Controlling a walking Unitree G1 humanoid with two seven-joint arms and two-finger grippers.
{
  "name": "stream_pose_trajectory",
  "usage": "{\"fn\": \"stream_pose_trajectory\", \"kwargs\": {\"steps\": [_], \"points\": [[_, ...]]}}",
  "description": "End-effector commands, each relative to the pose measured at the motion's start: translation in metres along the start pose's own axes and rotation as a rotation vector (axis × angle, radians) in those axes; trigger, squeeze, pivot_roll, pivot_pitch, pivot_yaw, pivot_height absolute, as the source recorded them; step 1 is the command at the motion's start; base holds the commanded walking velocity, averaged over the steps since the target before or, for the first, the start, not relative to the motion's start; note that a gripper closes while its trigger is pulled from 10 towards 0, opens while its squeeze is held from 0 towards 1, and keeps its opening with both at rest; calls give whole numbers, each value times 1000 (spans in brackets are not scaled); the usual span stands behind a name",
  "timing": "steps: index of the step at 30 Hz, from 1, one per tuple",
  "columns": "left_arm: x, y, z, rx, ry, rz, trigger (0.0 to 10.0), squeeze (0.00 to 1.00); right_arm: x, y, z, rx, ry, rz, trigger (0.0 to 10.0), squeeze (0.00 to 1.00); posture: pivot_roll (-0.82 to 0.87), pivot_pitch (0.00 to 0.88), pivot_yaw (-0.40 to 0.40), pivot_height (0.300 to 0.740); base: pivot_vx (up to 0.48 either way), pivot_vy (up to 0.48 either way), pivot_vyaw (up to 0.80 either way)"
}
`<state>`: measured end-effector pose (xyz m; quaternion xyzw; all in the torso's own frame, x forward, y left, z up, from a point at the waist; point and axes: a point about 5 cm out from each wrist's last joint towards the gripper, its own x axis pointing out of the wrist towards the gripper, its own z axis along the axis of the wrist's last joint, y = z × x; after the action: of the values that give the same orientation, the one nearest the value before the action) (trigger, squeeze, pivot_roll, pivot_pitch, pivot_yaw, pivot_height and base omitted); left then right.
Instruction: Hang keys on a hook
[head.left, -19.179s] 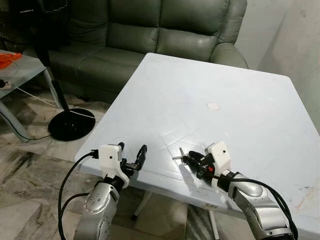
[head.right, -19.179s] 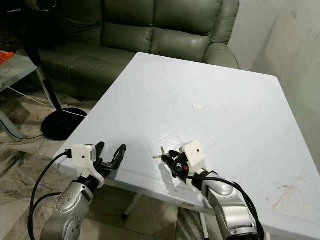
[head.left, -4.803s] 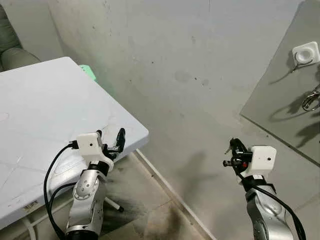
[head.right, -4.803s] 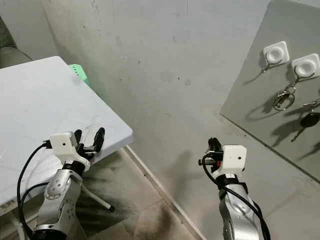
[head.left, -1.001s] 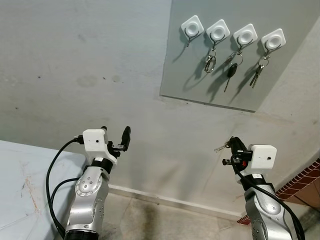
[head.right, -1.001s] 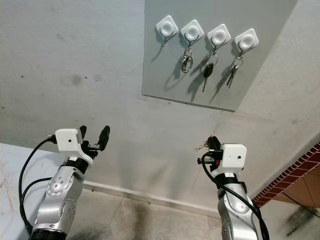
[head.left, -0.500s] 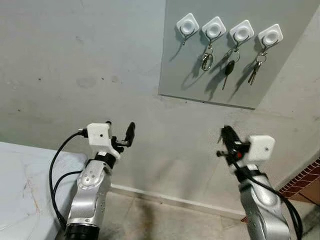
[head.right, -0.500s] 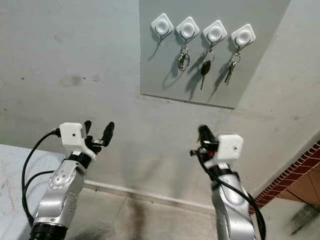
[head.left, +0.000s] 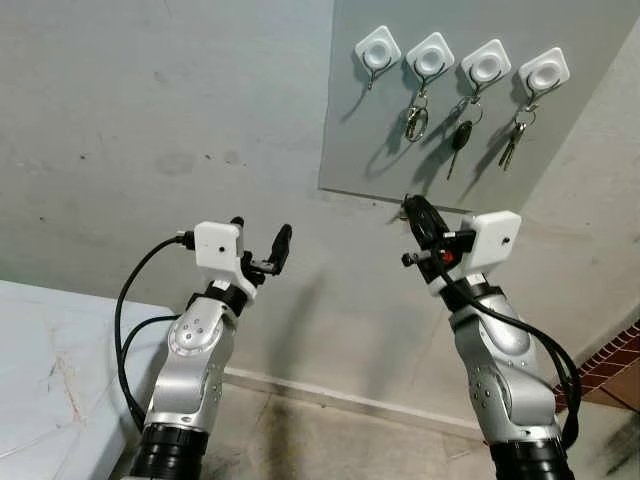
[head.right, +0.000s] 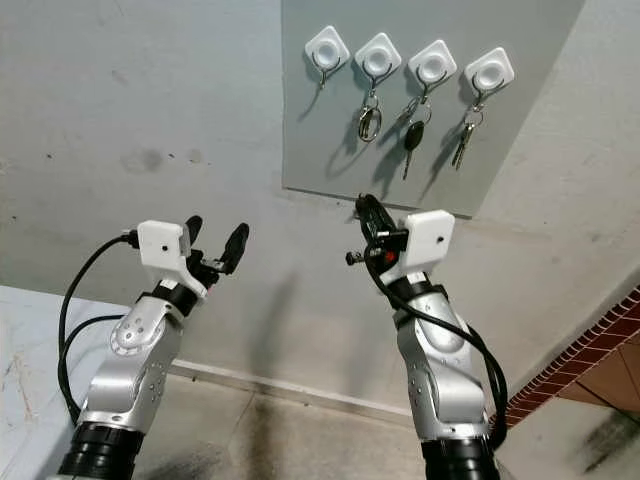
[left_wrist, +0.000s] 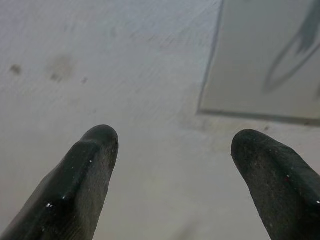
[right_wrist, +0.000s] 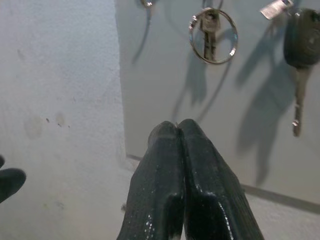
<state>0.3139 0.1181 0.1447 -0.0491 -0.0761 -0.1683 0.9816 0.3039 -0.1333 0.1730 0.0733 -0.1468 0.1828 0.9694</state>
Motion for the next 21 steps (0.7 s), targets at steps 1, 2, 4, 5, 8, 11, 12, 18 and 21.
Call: {"fn": "stream_pose_trajectory", "kwargs": {"steps": [1,2,4,5,8,11,12,18,21], "points": [[7,-3,7,4,-14,-43,10000,0,5,-4,3,-13,-15,0,10000,0,-1,0,-17,740,0,0,0],[10,-3,12,-1,-24,-54,10000,0,10,-5,5,-23,-24,7,10000,0,-3,0,-16,740,0,0,0],[13,-4,17,-1,-38,-68,10000,0,16,-5,9,-26,-40,10,10000,0,-2,0,-16,740,0,0,0],[13,-4,17,-1,-38,-68,10000,0,16,-5,9,-26,-40,10,10000,0,-2,0,-16,740,0,0,0],[17,-6,24,0,-60,-85,10000,0,24,-5,14,-31,-62,22,10000,0,-1,0,-16,740,0,0,0],[20,-7,27,0,-69,-92,10000,0,30,-5,16,-29,-72,27,10000,0,5,0,-22,740,0,0,0],[20,-7,28,-2,-72,-95,10000,0,32,-5,17,-27,-74,30,10000,0,5,0,-22,740,0,0,0],[26,-7,36,-4,-100,-99,10000,0,46,-1,20,-20,-94,58,10000,0,10,0,-26,740,0,0,0],[29,-9,42,-9,-116,-105,10000,0,56,5,23,-7,-106,88,10000,0,15,0,-30,740,0,0,0]]}}
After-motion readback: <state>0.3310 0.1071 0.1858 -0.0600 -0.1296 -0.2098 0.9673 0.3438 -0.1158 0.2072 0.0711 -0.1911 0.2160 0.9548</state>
